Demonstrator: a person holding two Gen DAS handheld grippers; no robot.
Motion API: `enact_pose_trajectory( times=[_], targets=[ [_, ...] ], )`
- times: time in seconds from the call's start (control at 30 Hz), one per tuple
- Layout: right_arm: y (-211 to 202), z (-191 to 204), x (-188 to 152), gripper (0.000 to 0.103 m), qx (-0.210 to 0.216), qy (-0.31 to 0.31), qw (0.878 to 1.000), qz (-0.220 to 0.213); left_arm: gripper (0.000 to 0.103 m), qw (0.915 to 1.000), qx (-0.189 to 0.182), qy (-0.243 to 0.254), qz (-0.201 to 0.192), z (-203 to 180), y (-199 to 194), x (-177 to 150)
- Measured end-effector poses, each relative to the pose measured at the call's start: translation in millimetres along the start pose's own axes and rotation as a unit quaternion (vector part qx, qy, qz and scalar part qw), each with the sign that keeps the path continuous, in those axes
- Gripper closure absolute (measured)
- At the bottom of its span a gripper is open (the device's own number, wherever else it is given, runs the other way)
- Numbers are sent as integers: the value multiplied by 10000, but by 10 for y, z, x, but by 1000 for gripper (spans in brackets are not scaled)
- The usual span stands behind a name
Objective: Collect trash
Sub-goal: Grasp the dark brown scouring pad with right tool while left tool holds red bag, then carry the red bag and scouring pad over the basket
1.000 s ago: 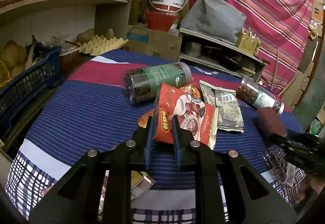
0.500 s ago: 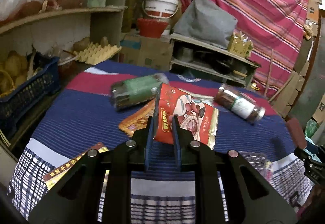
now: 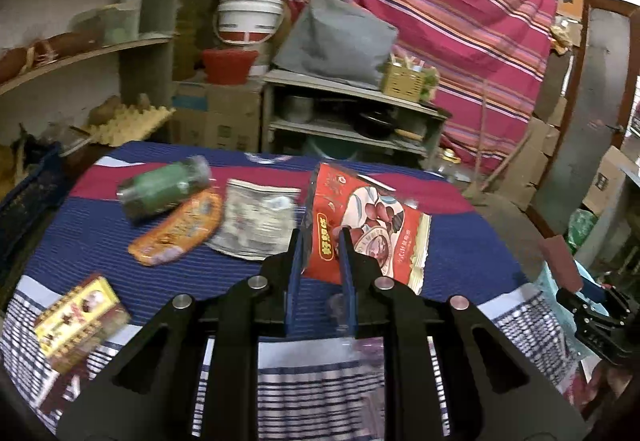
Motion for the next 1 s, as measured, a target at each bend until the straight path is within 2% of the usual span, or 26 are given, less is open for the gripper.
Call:
enact_pose_trajectory(
  times=[0.27, 0.6, 1.0],
  targets=[
    [-232, -625, -106, 49, -445, 294, 9986, -18, 86, 9976, -627, 134, 279, -701, 172, -123],
    [-271, -1288, -354, 49, -857, 730, 9934, 202, 86, 9871, -1335, 623, 630, -1696, 395, -457],
    [-322, -1604, -561, 49, -988, 1085, 9889, 217, 86, 9723, -1839, 1071, 968, -2653, 519, -851]
  ],
)
Point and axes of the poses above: each gripper's, at about its wrist camera, not at the fingertips, and y roughly the way its jaws point, z to its left, x to its top, the point moved 2 cm from there along y, roughly the way its jaws point, and after that the axes turned 7 degrees about -y, right-handed, at the moved point
